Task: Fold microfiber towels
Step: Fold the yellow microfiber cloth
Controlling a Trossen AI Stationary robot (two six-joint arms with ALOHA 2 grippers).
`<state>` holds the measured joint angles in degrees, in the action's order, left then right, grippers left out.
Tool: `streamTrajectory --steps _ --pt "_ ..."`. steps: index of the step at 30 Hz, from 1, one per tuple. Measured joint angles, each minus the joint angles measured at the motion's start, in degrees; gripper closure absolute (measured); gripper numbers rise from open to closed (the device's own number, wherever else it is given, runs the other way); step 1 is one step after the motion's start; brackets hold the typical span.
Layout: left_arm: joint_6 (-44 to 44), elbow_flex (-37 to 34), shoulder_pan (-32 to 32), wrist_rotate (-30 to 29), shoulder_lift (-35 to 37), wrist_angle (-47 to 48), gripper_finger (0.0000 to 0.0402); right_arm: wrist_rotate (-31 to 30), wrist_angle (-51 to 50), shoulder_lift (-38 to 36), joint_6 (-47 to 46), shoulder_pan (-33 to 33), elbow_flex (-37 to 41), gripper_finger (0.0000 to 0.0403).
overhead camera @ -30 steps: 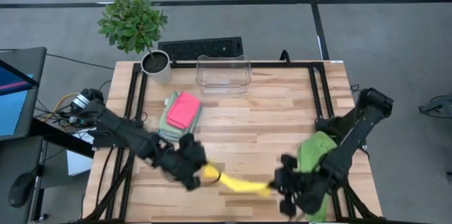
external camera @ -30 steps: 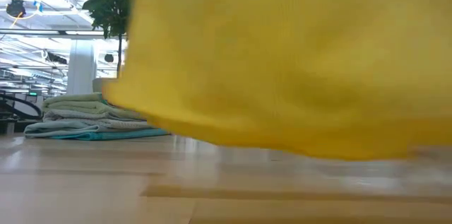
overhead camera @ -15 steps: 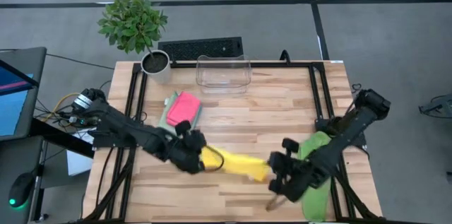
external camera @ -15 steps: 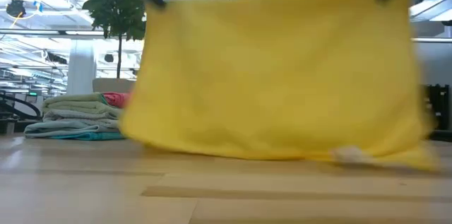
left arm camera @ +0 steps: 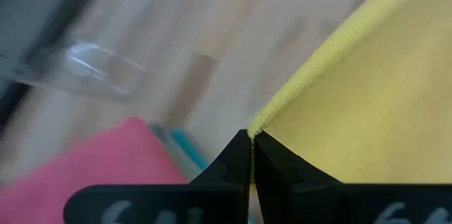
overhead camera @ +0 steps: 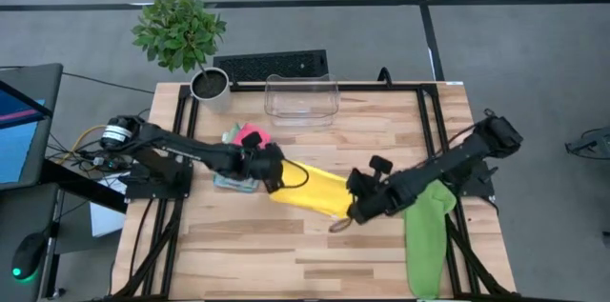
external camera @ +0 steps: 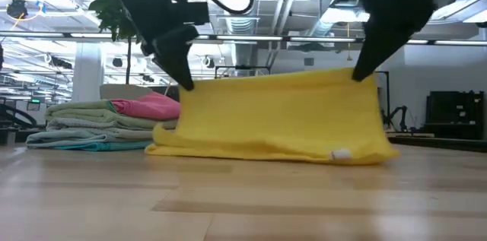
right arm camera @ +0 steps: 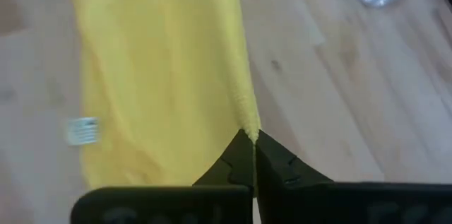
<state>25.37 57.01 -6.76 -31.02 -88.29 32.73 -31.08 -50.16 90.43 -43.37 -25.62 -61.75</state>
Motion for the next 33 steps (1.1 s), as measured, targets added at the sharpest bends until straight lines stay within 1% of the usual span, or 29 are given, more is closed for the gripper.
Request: streamTrajectory --steps 3,7,14,16,18,21,26,28,31,32,33 --pt "-3.1 0.0 3.2 -0.7 0.0 -1.9 0.0401 1.4 0.1 0.0 1.6 3.7 1.3 0.0374" --pt "-6.0 0.0 6.7 2.3 0.0 -3.9 0.0401 2.3 0.3 0.0 3.9 7.0 2.0 0.0367" --pt "-8.7 0.0 9.9 2.6 0.0 -5.9 0.0401 2.4 2.3 0.0 7.9 11.4 4.9 0.0361" --pt "-9.3 0.0 10.7 2.6 0.0 -6.7 0.04 2.5 2.4 0.0 7.9 12.8 5.5 0.0354" --pt "-11.6 0.0 11.4 3.5 0.0 -7.2 0.039 2.8 2.2 0.0 8.0 13.9 5.8 0.034" --pt "-13.8 0.0 12.4 3.9 0.0 -7.7 0.0356 2.9 2.3 0.0 9.4 15.5 5.9 0.0308" --pt "-16.3 0.0 14.2 7.9 0.0 -9.6 0.0267 2.4 2.3 0.0 11.3 17.9 5.9 0.0241" --pt "-17.4 0.0 14.5 7.4 0.0 -10.4 0.0231 2.0 2.5 0.0 11.4 18.4 5.9 0.0218" --pt "-15.5 0.0 14.6 3.1 0.0 -10.1 0.0188 0.7 2.9 -0.7 10.1 17.5 5.8 0.0195" --pt "-14.5 0.0 14.6 3.2 0.0 -9.7 0.0179 0.7 3.5 -0.9 9.7 16.7 5.8 0.0191" --pt "-13.8 0.0 14.6 4.9 0.0 -9.3 0.0171 0.8 3.6 -1.3 9.3 15.5 5.8 0.0188"
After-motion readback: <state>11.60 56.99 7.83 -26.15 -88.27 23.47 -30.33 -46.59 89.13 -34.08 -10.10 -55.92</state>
